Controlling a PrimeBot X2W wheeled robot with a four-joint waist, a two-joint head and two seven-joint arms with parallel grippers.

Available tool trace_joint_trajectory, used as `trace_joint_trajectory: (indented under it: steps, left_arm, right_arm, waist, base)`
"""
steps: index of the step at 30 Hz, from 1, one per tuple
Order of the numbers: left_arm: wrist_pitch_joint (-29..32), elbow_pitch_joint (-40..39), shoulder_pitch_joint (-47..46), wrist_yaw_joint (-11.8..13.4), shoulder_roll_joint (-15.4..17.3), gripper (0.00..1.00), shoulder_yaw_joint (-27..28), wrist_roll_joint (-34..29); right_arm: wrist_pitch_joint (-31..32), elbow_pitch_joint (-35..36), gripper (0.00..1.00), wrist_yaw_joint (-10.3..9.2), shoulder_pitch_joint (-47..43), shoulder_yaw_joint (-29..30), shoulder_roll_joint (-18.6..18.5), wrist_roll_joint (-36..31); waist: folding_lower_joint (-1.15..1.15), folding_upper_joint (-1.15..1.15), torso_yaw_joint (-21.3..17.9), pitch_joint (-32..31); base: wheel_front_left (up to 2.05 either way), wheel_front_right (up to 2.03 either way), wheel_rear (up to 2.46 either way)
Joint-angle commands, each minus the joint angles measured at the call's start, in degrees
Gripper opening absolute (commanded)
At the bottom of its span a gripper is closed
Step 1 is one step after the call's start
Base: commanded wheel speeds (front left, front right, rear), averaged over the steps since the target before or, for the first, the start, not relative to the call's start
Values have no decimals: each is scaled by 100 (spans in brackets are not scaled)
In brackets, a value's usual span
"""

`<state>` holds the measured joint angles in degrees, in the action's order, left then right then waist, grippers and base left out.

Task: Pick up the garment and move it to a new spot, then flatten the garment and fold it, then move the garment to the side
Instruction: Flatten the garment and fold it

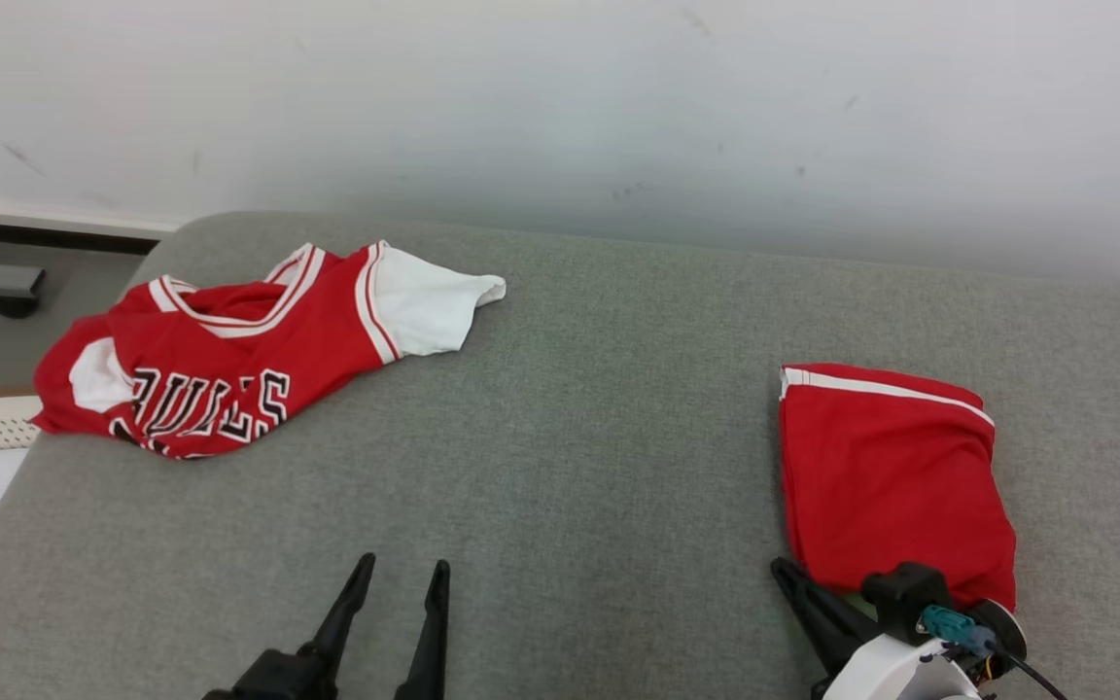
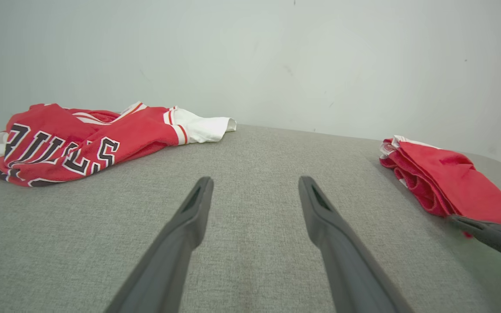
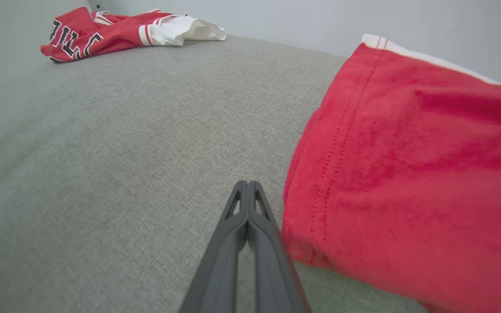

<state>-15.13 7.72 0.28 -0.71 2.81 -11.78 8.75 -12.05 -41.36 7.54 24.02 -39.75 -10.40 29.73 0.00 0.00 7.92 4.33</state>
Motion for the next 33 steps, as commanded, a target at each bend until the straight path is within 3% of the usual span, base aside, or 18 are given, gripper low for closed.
trace_joint_trajectory:
  steps: [1,4,5,7,8,13,19,26,33]
  left_arm:
    - [-1,19,78,3,18,100,9,62]
    - [-1,44,173,13,18,100,28,63]
    - [-1,54,208,10,19,100,46,57]
    - [-1,86,308,-12,18,100,82,27]
    - [-1,91,349,-26,18,100,114,6]
    - [-1,131,545,-112,18,100,243,-65]
    - [-1,160,754,-233,19,100,350,-119]
    - [-1,150,837,-433,19,100,322,-98]
    - [-1,183,803,-469,19,100,315,-73]
  right_arm:
    - [-94,-21,0,-12,-116,66,-42,59]
    - [-231,120,0,-12,-252,301,-123,105]
    - [-263,191,12,-12,-336,442,-166,113]
    - [-298,388,46,-13,-554,710,-267,36]
    - [-311,514,100,-12,-673,885,-321,-6]
    - [-311,1506,100,-12,-1486,2177,-423,-405]
    - [-314,2503,100,-13,-2548,3445,-174,-1037]
    - [-307,2823,100,-13,-3203,4013,90,-1279]
    - [-307,2814,100,-12,-3291,4114,269,-1344]
  waist:
    - [0,0,-6,-103]
    - [0,0,-29,-265]
    - [0,0,-40,-326]
    - [0,0,-66,-451]
    - [0,0,-87,-487]
    - [0,0,-237,-624]
    - [0,0,-440,-760]
    - [0,0,-517,-784]
    - [0,0,-598,-750]
  base:
    - [0,0,0]
    - [0,0,0]
    - [0,0,0]
    - [0,0,0]
    - [0,0,0]
    - [0,0,0]
    - [0,0,0]
    - [0,0,0]
    - [0,0,0]
